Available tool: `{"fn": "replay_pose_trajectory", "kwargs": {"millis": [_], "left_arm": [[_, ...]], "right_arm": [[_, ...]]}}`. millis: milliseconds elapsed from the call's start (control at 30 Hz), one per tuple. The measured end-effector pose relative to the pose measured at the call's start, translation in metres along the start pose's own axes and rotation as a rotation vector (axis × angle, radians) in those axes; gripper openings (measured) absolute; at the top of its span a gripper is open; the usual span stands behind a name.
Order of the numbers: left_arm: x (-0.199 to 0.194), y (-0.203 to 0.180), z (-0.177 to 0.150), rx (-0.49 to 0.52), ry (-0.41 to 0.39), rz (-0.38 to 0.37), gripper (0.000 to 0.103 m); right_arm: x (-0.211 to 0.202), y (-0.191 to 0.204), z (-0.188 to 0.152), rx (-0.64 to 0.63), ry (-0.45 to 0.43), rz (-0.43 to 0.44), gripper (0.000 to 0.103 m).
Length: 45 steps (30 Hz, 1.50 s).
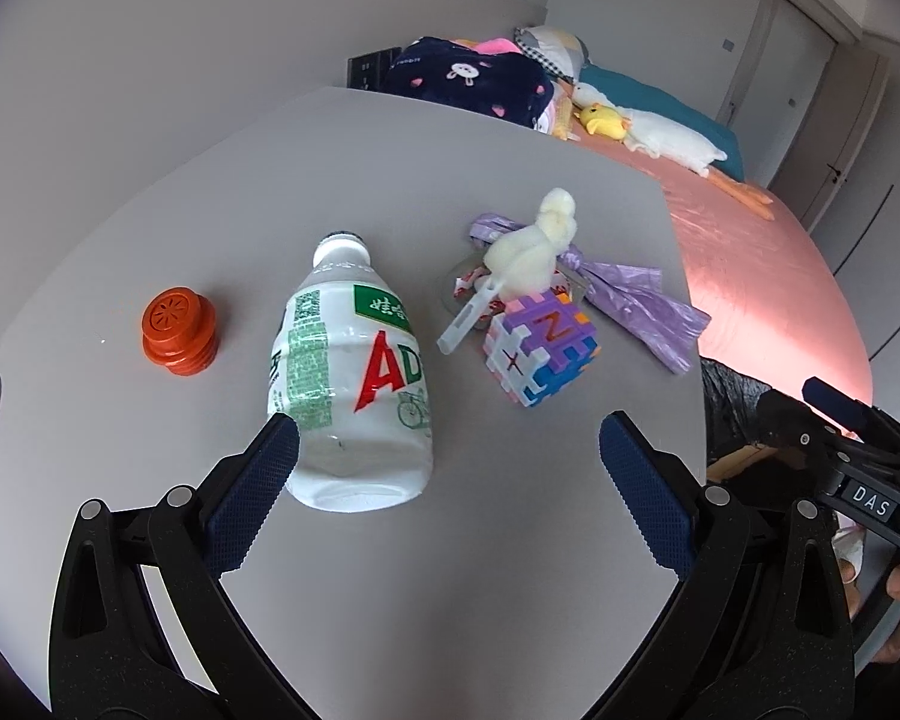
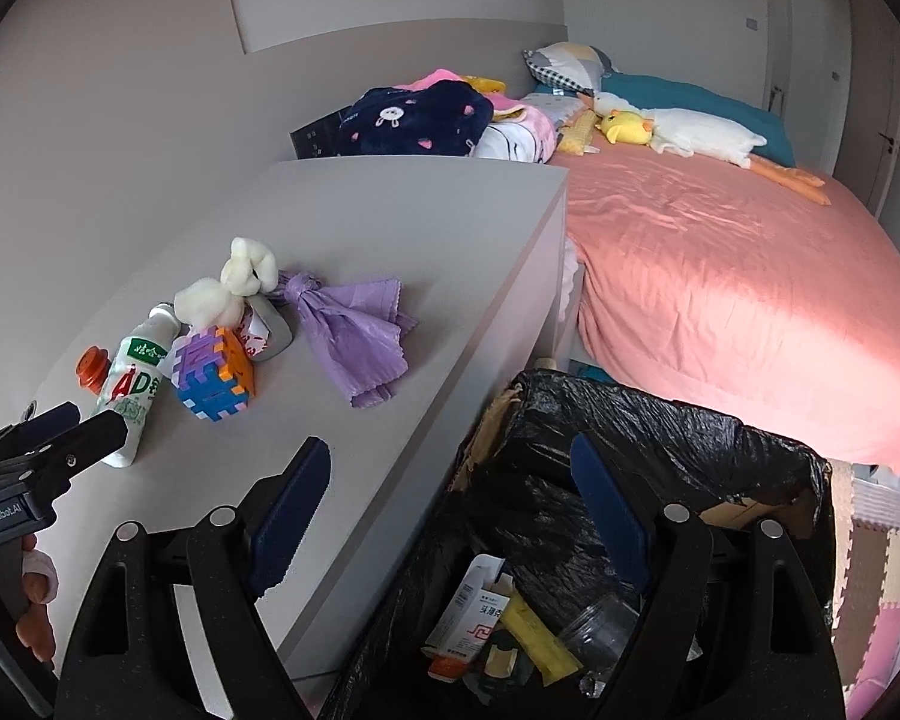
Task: Collect trash
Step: 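Move the left tool to the white AD bottle while the right tool approaches the purple bag, then grasp the white AD bottle with the left tool while the right tool grasps the purple bag knot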
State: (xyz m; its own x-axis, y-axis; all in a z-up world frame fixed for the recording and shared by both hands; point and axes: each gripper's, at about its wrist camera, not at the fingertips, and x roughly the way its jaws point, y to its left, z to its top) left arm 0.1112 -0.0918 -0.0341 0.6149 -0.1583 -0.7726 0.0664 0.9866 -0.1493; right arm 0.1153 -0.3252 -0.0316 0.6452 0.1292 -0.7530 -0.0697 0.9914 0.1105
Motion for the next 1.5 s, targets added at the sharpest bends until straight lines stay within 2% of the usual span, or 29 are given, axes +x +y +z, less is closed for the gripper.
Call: {"fn": "replay_pose_trajectory", "kwargs": {"millis": [133,600,833,900,967,1067,1133,1233,1267,1300,1333,1400,1500], "left_arm": [[0.014,0.011,0.008,-0.023,0.024,0.045,0.097],[0.049,0.037,0.017,-0.056,0.093,0.069,0.096],[0.051,0.040,0.016,-0.022,0.084,0.104,0.079],[0.049,0.042,0.016,-0.021,0.073,0.103,0.066],[0.048,0.044,0.016,-0.025,0.067,0.095,0.066],[0.047,0.044,0.014,-0.017,0.061,0.091,0.066],[0.046,0.044,0.014,-0.016,0.057,0.089,0.066],[0.045,0.046,0.014,-0.029,0.055,0.072,0.066],[0.045,0.047,0.014,-0.033,0.055,0.067,0.066],[0.045,0.047,0.014,-0.036,0.056,0.063,0.066],[0.044,0.047,0.013,-0.033,0.057,0.062,0.066],[0.043,0.047,0.013,-0.025,0.059,0.066,0.066],[0.042,0.046,0.013,-0.020,0.054,0.069,0.066]], "right_arm": [[0.012,0.009,0.011,-0.035,0.006,0.005,0.083],[0.056,0.044,0.040,-0.141,0.031,-0.002,0.083],[0.079,0.062,0.053,-0.204,0.035,-0.023,0.083],[0.084,0.067,0.055,-0.229,0.035,-0.028,0.083],[0.089,0.071,0.056,-0.245,0.032,-0.047,0.082],[0.096,0.071,0.055,-0.238,0.049,-0.032,0.073],[0.099,0.069,0.056,-0.222,0.066,-0.014,0.059],[0.102,0.069,0.056,-0.226,0.073,-0.015,0.046],[0.102,0.068,0.056,-0.224,0.077,-0.009,0.040],[0.101,0.067,0.056,-0.219,0.079,-0.010,0.026],[0.100,0.066,0.056,-0.216,0.076,-0.013,0.020],[0.097,0.064,0.055,-0.202,0.069,-0.003,0.012],[0.091,0.058,0.051,-0.159,0.059,0.025,0.010]]}}
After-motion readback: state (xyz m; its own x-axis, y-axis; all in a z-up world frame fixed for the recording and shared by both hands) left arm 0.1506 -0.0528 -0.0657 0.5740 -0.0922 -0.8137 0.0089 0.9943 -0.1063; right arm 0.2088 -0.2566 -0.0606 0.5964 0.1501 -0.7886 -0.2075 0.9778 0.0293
